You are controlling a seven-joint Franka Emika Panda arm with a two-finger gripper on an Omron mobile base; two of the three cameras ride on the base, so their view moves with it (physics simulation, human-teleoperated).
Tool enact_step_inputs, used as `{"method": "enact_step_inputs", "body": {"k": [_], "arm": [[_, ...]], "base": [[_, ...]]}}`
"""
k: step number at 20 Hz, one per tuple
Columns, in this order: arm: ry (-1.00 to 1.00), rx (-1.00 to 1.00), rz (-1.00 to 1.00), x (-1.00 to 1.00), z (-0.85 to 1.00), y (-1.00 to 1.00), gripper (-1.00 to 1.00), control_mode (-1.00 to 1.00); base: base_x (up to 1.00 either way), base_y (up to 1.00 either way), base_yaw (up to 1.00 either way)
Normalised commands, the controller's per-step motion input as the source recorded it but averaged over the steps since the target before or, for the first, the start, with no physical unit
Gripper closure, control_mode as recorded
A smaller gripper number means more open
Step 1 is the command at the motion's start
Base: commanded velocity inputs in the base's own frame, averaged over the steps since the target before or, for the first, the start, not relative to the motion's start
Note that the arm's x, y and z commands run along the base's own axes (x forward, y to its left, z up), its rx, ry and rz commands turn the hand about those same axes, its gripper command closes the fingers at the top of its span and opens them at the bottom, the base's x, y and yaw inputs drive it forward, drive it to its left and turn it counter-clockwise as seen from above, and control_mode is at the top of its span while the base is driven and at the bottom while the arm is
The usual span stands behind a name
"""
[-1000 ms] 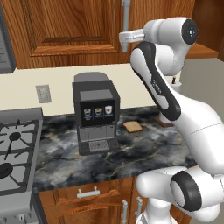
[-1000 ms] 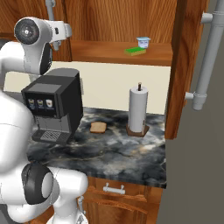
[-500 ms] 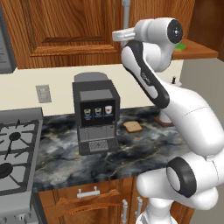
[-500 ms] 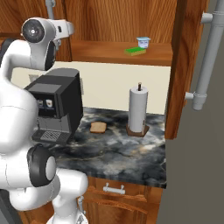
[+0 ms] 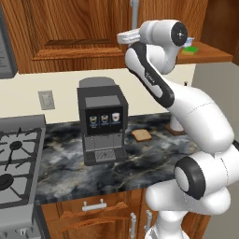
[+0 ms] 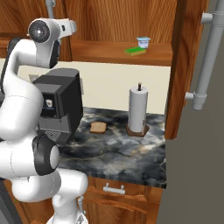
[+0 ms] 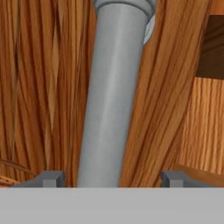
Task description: Pick the sponge and sponge from the cabinet and place them on the counter.
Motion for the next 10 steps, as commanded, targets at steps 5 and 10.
{"method": "enact_step_inputs", "body": {"k": [5, 10], "arm": [[0.00, -0.08, 0.00, 0.30, -0.02, 0.02, 1.00, -1.00], [0.00, -0.05, 0.00, 0.14, 0.00, 0.01, 1.00, -1.00]], "base": [[0.00, 0.00, 0.00], [0.00, 0.00, 0.00]]}}
